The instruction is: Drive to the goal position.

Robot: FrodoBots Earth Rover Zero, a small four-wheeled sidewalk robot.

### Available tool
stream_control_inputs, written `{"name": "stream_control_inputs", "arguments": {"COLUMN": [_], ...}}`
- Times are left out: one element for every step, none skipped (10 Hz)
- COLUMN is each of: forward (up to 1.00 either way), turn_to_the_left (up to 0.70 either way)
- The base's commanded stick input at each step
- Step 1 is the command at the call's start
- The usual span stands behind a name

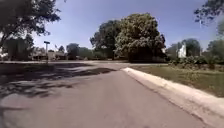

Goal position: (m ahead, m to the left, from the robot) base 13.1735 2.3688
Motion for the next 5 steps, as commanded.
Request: {"name": "stream_control_inputs", "arguments": {"forward": [0.7, 0.7, 0.7, 0.7, 0.7], "turn_to_the_left": [0.0, 0.0, 0.0, 0.0, 0.0]}}
